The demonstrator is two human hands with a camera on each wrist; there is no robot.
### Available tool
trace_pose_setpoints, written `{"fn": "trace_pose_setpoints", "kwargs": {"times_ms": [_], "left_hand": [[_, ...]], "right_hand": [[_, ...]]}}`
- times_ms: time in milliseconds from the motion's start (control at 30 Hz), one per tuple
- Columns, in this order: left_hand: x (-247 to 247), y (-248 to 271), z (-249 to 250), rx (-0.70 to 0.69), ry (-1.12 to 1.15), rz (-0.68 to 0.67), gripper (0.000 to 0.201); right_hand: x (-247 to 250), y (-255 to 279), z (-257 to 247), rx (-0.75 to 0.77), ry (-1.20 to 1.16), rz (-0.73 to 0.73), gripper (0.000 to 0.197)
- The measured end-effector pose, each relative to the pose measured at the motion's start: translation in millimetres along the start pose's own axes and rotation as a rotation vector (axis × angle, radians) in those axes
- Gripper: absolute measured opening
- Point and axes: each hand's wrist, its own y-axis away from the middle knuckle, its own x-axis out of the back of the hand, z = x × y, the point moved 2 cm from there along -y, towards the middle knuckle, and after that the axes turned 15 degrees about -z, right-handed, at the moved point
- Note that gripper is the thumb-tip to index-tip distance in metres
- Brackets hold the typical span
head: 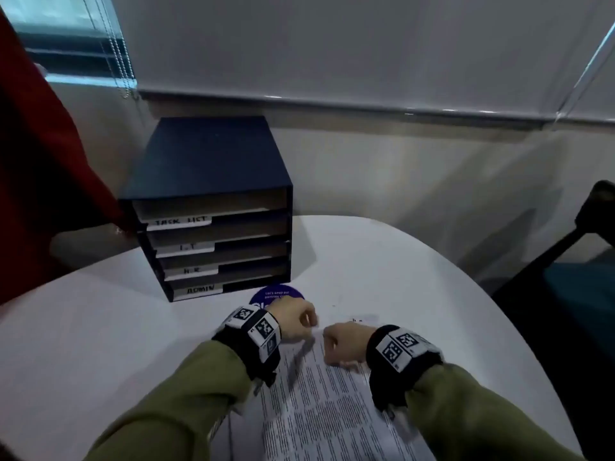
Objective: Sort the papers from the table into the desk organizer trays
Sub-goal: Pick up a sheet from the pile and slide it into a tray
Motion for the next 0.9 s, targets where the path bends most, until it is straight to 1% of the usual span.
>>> {"fn": "trace_pose_setpoints", "kwargs": {"times_ms": [33, 133, 233, 300, 367, 433, 567, 633, 733, 767, 800, 833, 867, 900], "left_hand": [[-5, -3, -1, -0.001, -0.007, -0.002, 0.027], [-16, -3, -4, 0.031, -0.025, 0.056, 0.033], [-34, 1, -2, 0.061, -0.19, 0.052, 0.044], [-48, 6, -2, 0.149, -0.317, 0.129, 0.053], [-64, 14, -1, 0.219, -0.368, 0.239, 0.059], [-80, 22, -4, 0.253, -0.331, 0.284, 0.065], [-93, 41, -17, 0.335, -0.148, 0.26, 0.08], [-96, 46, -22, 0.384, -0.14, 0.278, 0.09], [-97, 52, -20, 0.452, -0.24, 0.37, 0.096], [-96, 53, -17, 0.475, -0.286, 0.394, 0.094], [-97, 55, -13, 0.484, -0.321, 0.417, 0.086], [-96, 57, -9, 0.47, -0.34, 0.448, 0.07], [-94, 60, -5, 0.424, -0.325, 0.479, 0.048], [-93, 63, -2, 0.35, -0.247, 0.501, 0.029]], "right_hand": [[-5, -3, 1, 0.025, 0.017, 0.0, 0.015], [-13, -1, -1, 0.016, 0.054, 0.013, 0.027], [-26, 4, -6, 0.001, 0.102, 0.082, 0.034], [-37, 14, -6, -0.039, 0.094, 0.181, 0.04], [-53, 29, -3, -0.089, 0.086, 0.256, 0.052], [-73, 42, 3, -0.111, 0.098, 0.261, 0.062], [-110, 58, 21, -0.069, 0.089, 0.268, 0.07], [-124, 60, 26, -0.037, 0.049, 0.306, 0.072], [-133, 64, 26, -0.012, 0.013, 0.41, 0.067], [-133, 62, 27, -0.016, -0.004, 0.416, 0.067], [-132, 63, 27, -0.01, -0.036, 0.413, 0.069], [-129, 64, 29, 0.001, -0.095, 0.401, 0.073], [-126, 66, 31, 0.026, -0.19, 0.398, 0.077], [-119, 67, 35, 0.055, -0.316, 0.406, 0.076]]}}
